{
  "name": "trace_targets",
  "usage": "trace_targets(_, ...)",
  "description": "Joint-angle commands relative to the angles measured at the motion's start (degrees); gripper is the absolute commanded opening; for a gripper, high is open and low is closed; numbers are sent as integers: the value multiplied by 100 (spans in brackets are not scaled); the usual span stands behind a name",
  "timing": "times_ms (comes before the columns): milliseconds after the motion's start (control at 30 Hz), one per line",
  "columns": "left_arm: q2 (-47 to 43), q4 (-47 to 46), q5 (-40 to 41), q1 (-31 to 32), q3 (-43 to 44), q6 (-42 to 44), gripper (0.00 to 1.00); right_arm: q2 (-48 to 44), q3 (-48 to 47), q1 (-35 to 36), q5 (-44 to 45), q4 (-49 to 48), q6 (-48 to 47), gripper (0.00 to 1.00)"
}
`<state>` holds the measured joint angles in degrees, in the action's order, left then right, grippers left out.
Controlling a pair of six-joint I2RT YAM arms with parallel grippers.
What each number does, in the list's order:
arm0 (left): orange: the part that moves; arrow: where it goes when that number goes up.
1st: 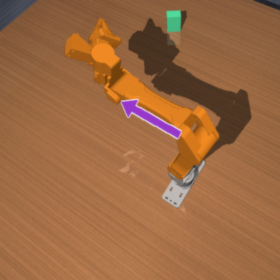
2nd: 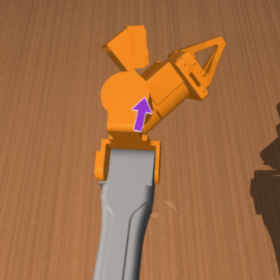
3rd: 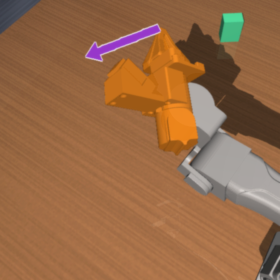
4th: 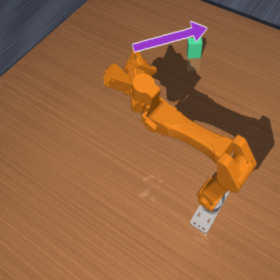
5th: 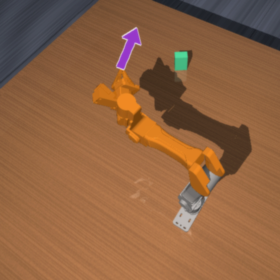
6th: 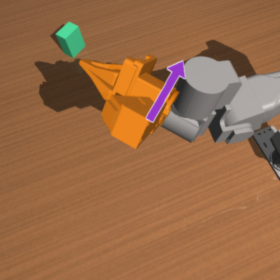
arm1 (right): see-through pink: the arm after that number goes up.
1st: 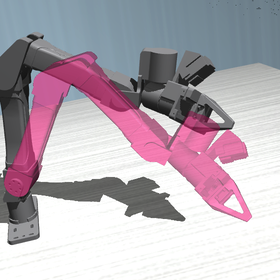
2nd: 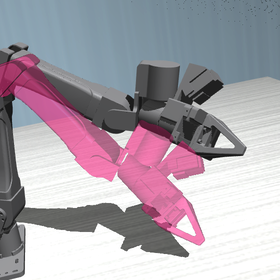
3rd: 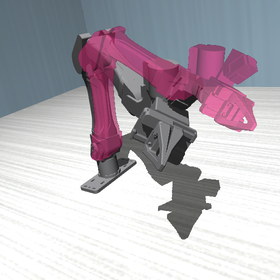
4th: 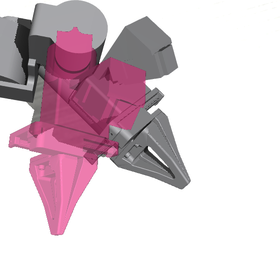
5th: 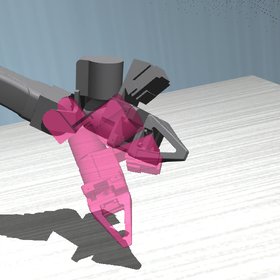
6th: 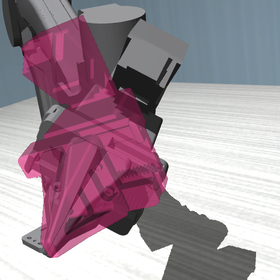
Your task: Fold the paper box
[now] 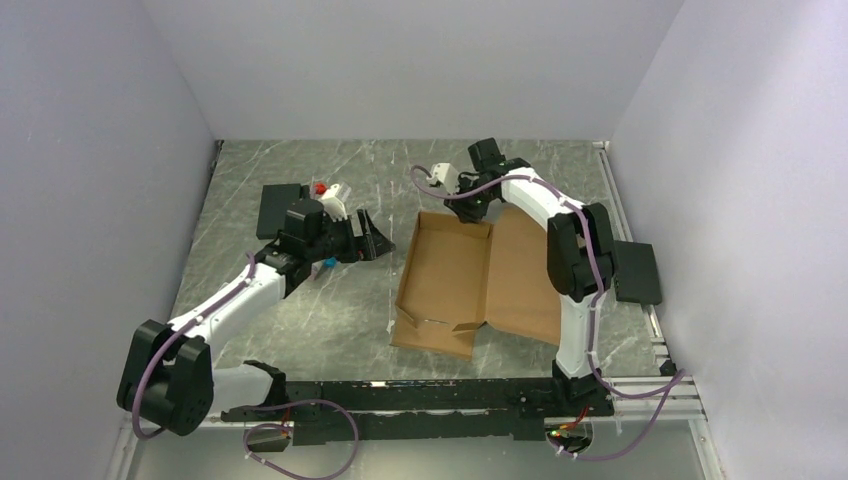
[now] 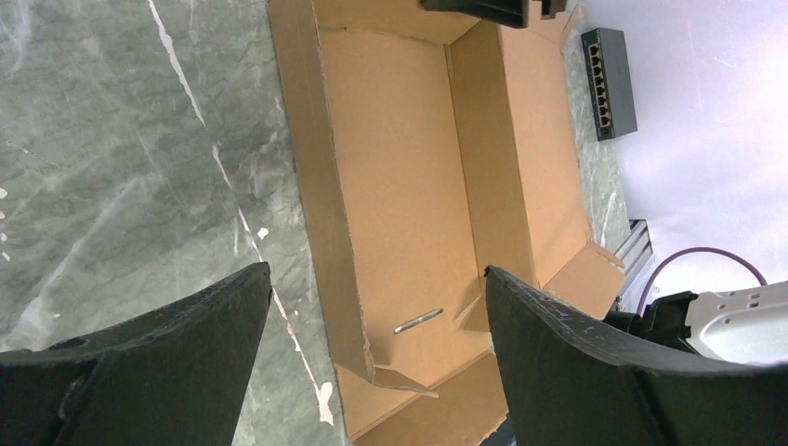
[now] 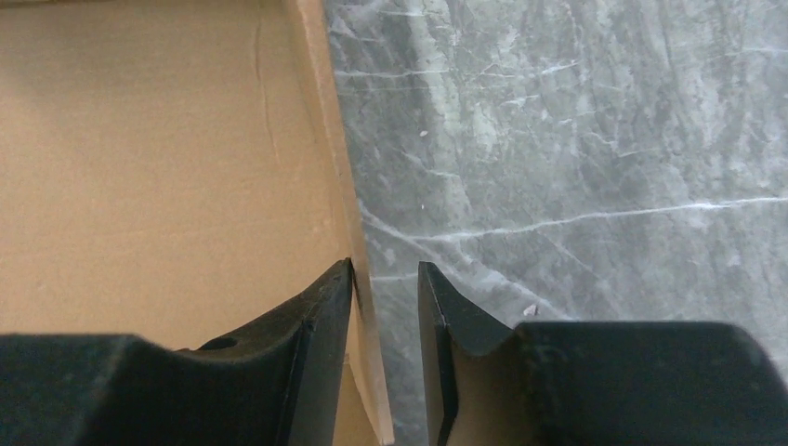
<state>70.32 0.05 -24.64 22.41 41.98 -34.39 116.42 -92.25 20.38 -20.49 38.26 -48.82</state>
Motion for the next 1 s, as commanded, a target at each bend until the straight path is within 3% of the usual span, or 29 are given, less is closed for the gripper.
trace_targets(0,57,-289,-150,-18,-24,-108,89,185,14,97,110,-416,241,37)
trace_targets(200,130,-307,-198,-18,-25,-153,89,344,342,328,732,-944,351,34)
trace_targets(233,126,-323,-205,-18,-37,-162,90,339,458,353,872,-1076,350,30)
trace_targets(333,113,-356,-184,-22,-97,-168,89,337,726,416,1240,-1434,277,2)
trace_targets(567,286,-397,-160,-18,-72,-132,89,354,805,501,1231,-1496,216,0)
trace_targets(600,327,-384,-155,-18,-67,-117,89,370,754,502,1185,-1421,248,3)
trace_targets(733,364,-329,-72,-18,-92,-65,90,279,528,440,878,-1153,462,33)
trace_targets(967,175,-128,143,-18,-96,10,90,-380,354,224,179,-798,802,58)
